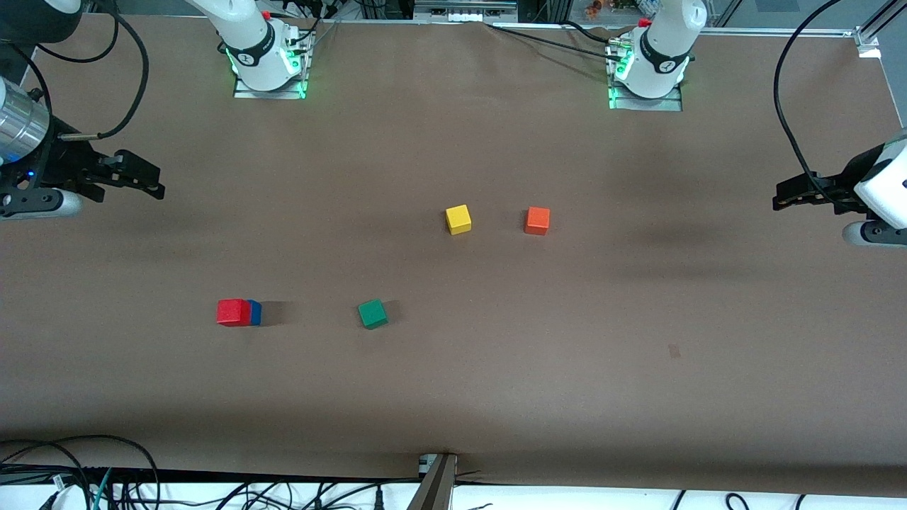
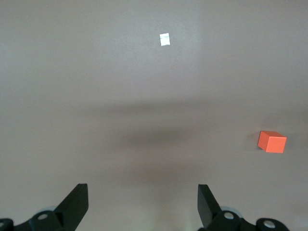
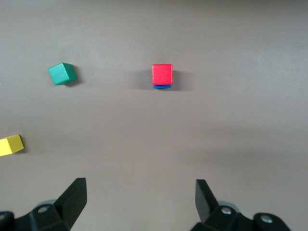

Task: Pass red block to right arm, stack on blue

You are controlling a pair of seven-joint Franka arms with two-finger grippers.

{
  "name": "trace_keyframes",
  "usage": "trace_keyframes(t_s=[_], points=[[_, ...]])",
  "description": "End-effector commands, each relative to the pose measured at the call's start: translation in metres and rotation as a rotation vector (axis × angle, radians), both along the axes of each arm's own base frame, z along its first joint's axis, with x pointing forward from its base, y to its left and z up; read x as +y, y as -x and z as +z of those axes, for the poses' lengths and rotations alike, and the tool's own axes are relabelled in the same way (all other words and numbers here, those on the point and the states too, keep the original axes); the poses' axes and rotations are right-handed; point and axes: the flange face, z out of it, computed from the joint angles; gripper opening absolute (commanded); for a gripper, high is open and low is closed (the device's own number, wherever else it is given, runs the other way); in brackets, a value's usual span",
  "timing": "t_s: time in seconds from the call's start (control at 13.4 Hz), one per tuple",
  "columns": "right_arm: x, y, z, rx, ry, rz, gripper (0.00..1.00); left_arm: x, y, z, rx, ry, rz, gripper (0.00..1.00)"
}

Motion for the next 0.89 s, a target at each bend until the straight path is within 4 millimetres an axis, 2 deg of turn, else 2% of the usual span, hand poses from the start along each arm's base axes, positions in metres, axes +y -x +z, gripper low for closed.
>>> trace_keyframes(t_s=[0.0, 0.37, 0.82], points=[[0.005, 0.0042, -0.0035, 0.021, 0.022, 0.012, 1.0, 0.0014, -0.0035, 0.0048, -0.007, -0.009, 0.007, 1.0], [0.0034, 0.0124, -0.0055, 0.085, 0.029, 0.017, 1.0, 0.0014, -0.0037, 0.0049, -0.008, -0.01, 0.009, 1.0], [0.003, 0.0131, -0.0067, 0.092, 0.032, 0.02, 1.0, 0.0005, -0.0035, 0.0048, -0.007, -0.009, 0.007, 1.0]])
